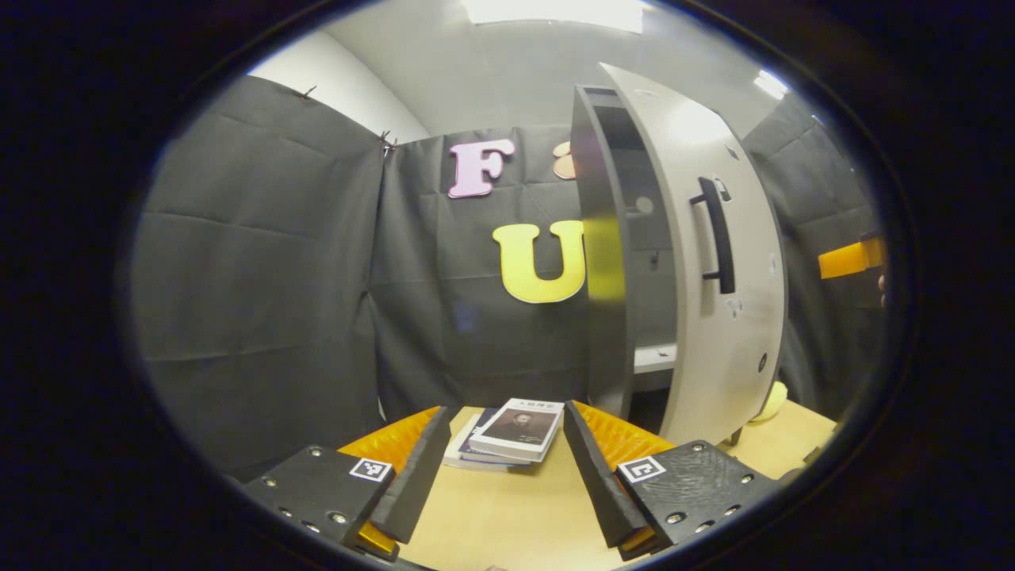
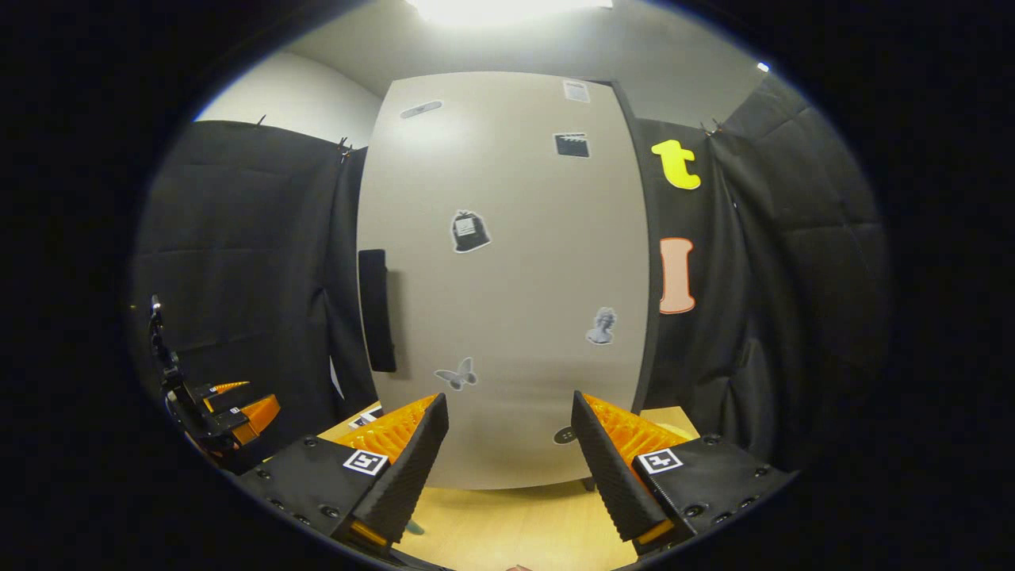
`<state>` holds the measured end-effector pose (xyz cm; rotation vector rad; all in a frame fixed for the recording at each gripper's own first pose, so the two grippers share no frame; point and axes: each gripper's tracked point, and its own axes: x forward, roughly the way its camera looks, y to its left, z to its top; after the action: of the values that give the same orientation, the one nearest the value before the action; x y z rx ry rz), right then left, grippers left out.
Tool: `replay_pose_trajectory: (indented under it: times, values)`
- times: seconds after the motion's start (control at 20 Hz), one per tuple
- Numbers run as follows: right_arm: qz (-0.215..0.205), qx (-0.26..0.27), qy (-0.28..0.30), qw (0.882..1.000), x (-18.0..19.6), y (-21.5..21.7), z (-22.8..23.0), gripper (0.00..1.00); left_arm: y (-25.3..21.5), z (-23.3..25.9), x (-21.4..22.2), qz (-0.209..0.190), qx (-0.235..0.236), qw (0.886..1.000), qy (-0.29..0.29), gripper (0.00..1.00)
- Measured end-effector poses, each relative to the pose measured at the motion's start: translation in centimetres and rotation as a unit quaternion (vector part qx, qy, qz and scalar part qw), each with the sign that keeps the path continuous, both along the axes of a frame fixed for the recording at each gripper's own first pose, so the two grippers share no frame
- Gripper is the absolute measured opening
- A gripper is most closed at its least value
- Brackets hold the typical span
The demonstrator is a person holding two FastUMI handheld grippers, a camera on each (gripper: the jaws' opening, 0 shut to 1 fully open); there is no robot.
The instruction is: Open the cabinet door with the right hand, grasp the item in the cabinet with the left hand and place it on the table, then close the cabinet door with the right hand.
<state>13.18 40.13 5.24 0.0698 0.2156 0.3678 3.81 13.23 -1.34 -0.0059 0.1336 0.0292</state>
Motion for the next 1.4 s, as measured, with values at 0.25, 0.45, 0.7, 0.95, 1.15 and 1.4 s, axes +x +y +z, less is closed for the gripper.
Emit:
replay_pose_trajectory:
  times: [0.25,0.45,0.7,0.95,1.15,1.4]
  values:
    - [-0.023,-0.002,-0.007,1.000,-0.1,-4.7,-0.1,0.98,-3.7,1.7,-0.1,-0.007,0.003,1.000,-0.009,0.86]
    - [-0.045,0.003,-0.017,0.999,-0.5,-8.3,-0.1,0.98,-6.3,3.1,0.1,-0.015,0.005,1.000,-0.022,0.86]
    - [-0.080,0.007,-0.021,0.997,-1.1,-13.0,-1.2,0.98,-8.2,4.6,0.6,-0.020,0.011,0.999,-0.038,0.86]
    - [-0.107,0.011,-0.034,0.994,-1.7,-16.2,-2.1,0.98,-9.3,5.2,0.3,-0.021,0.015,0.999,-0.040,0.86]
    - [-0.117,0.007,-0.045,0.992,-1.9,-17.1,-2.6,0.98,-9.7,5.3,0.2,-0.022,0.017,0.999,-0.040,0.86]
    - [-0.120,0.007,-0.042,0.992,-2.2,-17.5,-3.1,0.98,-10.1,5.0,0.0,-0.025,0.020,0.999,-0.037,0.86]
